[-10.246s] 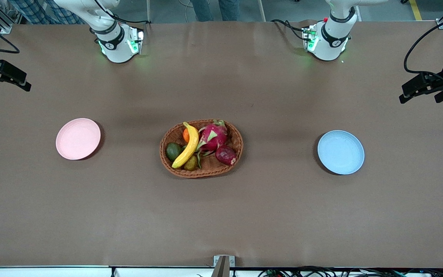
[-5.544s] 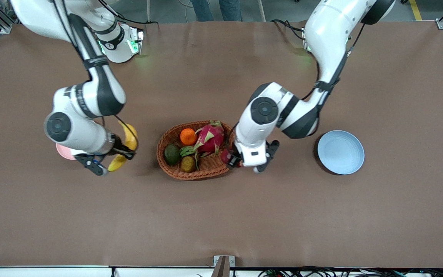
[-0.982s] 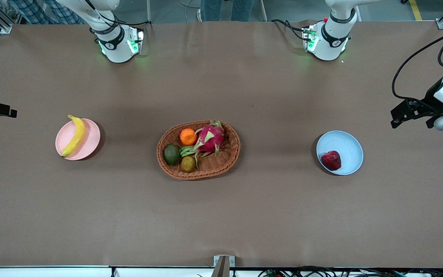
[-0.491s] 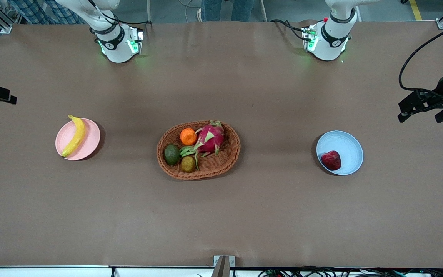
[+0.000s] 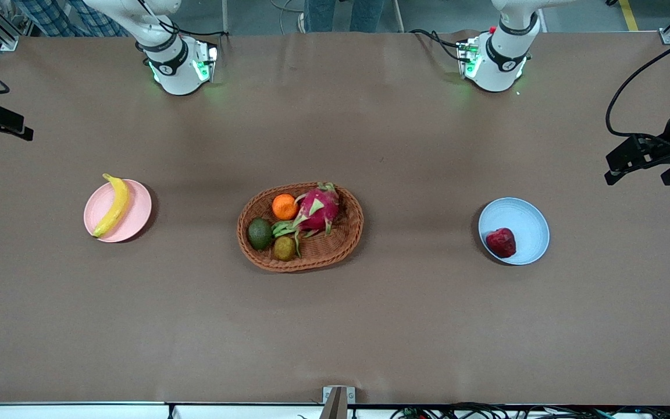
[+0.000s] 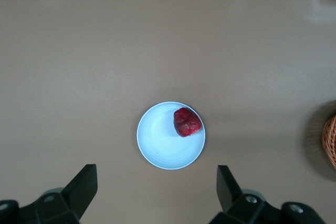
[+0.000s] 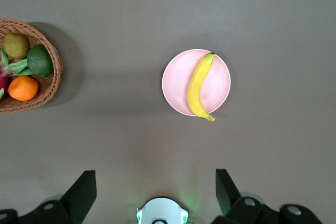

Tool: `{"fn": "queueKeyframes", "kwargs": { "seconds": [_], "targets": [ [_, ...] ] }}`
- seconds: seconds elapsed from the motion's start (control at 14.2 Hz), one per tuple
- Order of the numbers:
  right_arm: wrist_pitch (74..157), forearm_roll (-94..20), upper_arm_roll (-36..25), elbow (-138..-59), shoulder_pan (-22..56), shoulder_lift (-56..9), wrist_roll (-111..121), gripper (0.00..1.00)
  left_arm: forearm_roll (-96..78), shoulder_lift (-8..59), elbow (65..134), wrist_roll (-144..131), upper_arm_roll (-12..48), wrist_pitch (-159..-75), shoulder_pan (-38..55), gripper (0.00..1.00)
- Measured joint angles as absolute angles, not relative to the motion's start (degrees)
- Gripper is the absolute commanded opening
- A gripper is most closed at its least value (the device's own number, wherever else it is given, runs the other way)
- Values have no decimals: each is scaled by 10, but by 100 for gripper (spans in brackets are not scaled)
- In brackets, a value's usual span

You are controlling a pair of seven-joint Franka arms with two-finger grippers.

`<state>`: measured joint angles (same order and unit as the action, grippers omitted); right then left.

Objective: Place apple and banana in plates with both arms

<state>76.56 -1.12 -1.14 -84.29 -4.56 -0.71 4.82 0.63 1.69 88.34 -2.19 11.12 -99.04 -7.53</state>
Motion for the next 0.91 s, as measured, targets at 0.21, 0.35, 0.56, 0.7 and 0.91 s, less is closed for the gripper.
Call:
{"fn": "queueKeyframes", "kwargs": {
  "seconds": [0.21, 0.35, 0.56, 0.7, 0.91],
  "targets": [
    [789, -11, -27, -895, -29, 35, 48, 100, 6, 17, 883, -22, 110, -990, -76, 100],
    [793, -7, -42, -914, -11, 54, 48, 100, 6, 17, 883, -22, 110, -990, -76, 100],
    [795, -1, -67, -923, 15, 67, 48, 100, 6, 18, 883, -22, 110, -990, -75, 100],
    [795, -1, -70, -923, 17, 73, 49, 100, 6, 19, 883, -22, 109, -990, -70, 100],
    [802, 0, -70, -925, 17, 75, 49, 100, 6, 19, 883, -22, 82, -990, -34, 100]
  ]
}}
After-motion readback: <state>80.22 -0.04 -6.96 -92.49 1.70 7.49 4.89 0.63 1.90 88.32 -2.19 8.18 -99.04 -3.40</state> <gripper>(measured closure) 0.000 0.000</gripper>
